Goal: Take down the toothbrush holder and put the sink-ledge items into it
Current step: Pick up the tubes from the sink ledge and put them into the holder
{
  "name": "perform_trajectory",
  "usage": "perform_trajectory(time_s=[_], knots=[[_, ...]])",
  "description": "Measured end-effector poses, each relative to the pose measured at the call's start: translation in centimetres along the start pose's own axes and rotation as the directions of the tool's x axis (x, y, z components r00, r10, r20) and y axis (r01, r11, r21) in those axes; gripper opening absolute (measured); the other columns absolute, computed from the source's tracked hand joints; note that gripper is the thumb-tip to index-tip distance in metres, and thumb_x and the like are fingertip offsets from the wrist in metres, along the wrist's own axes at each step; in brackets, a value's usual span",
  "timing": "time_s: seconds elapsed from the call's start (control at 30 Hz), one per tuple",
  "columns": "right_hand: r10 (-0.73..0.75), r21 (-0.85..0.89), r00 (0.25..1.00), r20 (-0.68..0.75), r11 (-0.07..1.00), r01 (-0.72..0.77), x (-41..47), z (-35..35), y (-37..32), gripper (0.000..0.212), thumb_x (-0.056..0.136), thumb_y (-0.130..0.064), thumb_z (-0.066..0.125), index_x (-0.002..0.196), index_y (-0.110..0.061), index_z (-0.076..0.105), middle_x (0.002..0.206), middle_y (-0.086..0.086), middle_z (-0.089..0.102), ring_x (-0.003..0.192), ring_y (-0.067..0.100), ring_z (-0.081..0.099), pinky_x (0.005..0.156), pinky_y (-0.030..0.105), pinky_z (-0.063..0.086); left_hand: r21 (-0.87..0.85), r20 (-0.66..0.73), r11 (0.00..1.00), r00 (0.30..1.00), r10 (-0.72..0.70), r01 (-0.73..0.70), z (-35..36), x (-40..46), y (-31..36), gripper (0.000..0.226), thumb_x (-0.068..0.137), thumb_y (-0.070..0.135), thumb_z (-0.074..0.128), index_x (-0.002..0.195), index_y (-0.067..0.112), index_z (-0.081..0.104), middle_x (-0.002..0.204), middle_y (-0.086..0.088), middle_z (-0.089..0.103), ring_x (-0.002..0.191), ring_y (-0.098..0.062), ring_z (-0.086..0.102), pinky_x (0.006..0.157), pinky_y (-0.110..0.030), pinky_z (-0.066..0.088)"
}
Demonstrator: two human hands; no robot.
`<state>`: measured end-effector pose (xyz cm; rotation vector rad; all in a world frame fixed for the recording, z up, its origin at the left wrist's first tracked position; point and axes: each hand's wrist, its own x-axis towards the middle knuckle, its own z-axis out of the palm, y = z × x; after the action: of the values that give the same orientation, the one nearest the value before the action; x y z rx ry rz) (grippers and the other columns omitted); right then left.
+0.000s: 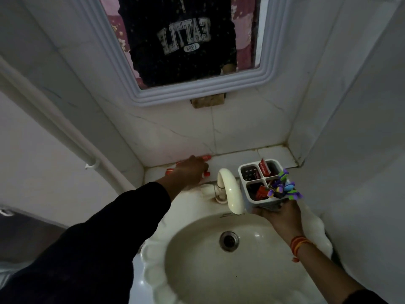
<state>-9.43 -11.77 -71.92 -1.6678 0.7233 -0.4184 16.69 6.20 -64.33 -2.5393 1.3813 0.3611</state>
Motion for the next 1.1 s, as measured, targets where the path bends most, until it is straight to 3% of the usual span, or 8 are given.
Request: perform_trajectory(time_s=[0.27, 0.4, 0.53, 0.63, 0.73, 0.9, 1.03, 1.1], knots=[[0.014, -0.002, 0.999, -0.037, 1.000, -0.015, -0.1, 0.3, -0.6, 0.088, 0.050, -0.001, 0.101, 0.131, 0.000, 0.065, 0.122, 0.012, 0.074, 0.116, 0.019, 0.069, 0.083, 0.002, 0.053, -0.475, -0.328, 0.865, 0.945, -0.008, -0.158, -5.2, -1.3, 1.7, 0.028, 0.090, 0.021, 0.068, 0.113, 0.018, 0.052, 0.098, -0.007, 0.070, 0.086, -0.024, 0.066, 0.076, -0.037, 0.056], [0.090, -0.046, 0.995, -0.032, 0.995, -0.092, -0.9, 0.2, -1.1, 0.066, 0.061, -0.018, 0.100, 0.117, 0.000, 0.071, 0.101, 0.009, 0.073, 0.085, 0.017, 0.068, 0.085, 0.032, 0.060, -0.703, -0.485, 0.630, 0.870, -0.086, -0.329, -8.2, -2.3, 2.7, 0.041, 0.089, 0.031, 0.073, 0.122, 0.015, 0.053, 0.112, 0.001, 0.067, 0.101, -0.012, 0.064, 0.082, -0.019, 0.051], [0.077, 0.046, 0.997, -0.027, 0.996, -0.076, -1.1, 0.2, -1.7, 0.068, 0.062, -0.003, 0.098, 0.122, 0.000, 0.067, 0.103, 0.007, 0.071, 0.083, 0.000, 0.069, 0.081, 0.024, 0.061, -0.411, -0.505, 0.802, 0.841, 0.195, -0.433, -12.5, -2.7, 5.0, 0.052, 0.093, 0.050, 0.061, 0.137, 0.023, 0.051, 0.123, -0.003, 0.058, 0.101, -0.015, 0.059, 0.086, -0.034, 0.055], [0.083, 0.187, 0.996, -0.025, 0.979, -0.077, -0.6, 0.6, -2.0, 0.085, 0.053, 0.017, 0.094, 0.130, 0.003, 0.062, 0.116, 0.010, 0.072, 0.097, -0.010, 0.069, 0.073, 0.006, 0.056, 0.020, -0.165, 0.926, 0.912, 0.375, -0.377, -16.2, -2.3, 8.4, 0.065, 0.084, 0.048, 0.073, 0.143, 0.032, 0.049, 0.122, 0.000, 0.062, 0.106, -0.017, 0.058, 0.084, -0.034, 0.051], [0.049, 0.150, 0.998, -0.032, 0.988, -0.043, -0.5, 0.2, -1.2, 0.075, 0.064, 0.023, 0.085, 0.132, 0.004, 0.058, 0.120, 0.018, 0.069, 0.093, 0.001, 0.075, 0.069, 0.017, 0.061, 0.318, 0.045, 0.883, 0.936, 0.350, -0.346, -17.6, -1.7, 12.5, 0.068, 0.075, 0.040, 0.083, 0.136, 0.026, 0.056, 0.125, -0.004, 0.063, 0.107, -0.025, 0.064, 0.081, -0.035, 0.052], [0.080, -0.130, 0.997, 0.020, 0.989, -0.076, -1.2, -0.6, -1.0, 0.066, 0.062, -0.028, 0.098, 0.118, -0.010, 0.071, 0.107, 0.006, 0.075, 0.090, 0.010, 0.068, 0.090, 0.039, 0.061, 0.333, 0.217, 0.857, 0.916, 0.337, -0.394, -17.3, -0.8, 16.9, 0.051, 0.078, 0.040, 0.082, 0.120, 0.014, 0.070, 0.110, -0.004, 0.071, 0.098, -0.022, 0.069, 0.078, -0.035, 0.059], [0.017, 0.165, 0.997, 0.069, 0.986, -0.029, -1.3, -0.8, -2.2, 0.105, 0.042, -0.024, 0.101, 0.134, -0.005, 0.053, 0.130, 0.022, 0.065, 0.098, 0.031, 0.071, 0.068, 0.057, 0.065, 0.262, 0.205, 0.876, 0.910, 0.360, -0.405, -17.4, -1.0, 17.4, 0.041, 0.081, 0.025, 0.078, 0.121, 0.020, 0.072, 0.112, 0.000, 0.069, 0.091, -0.014, 0.058, 0.057, -0.018, 0.040], [0.100, 0.246, 0.991, 0.091, 0.962, -0.120, -1.2, -0.6, -2.2, 0.118, 0.028, -0.039, 0.106, 0.130, -0.008, 0.057, 0.120, 0.019, 0.070, 0.099, 0.037, 0.067, 0.074, 0.066, 0.059, 0.133, 0.131, 0.923, 0.929, 0.345, -0.362, -17.6, -1.0, 16.5, 0.038, 0.081, 0.031, 0.078, 0.118, 0.023, 0.073, 0.110, 0.001, 0.071, 0.093, -0.014, 0.062, 0.061, -0.020, 0.046]])
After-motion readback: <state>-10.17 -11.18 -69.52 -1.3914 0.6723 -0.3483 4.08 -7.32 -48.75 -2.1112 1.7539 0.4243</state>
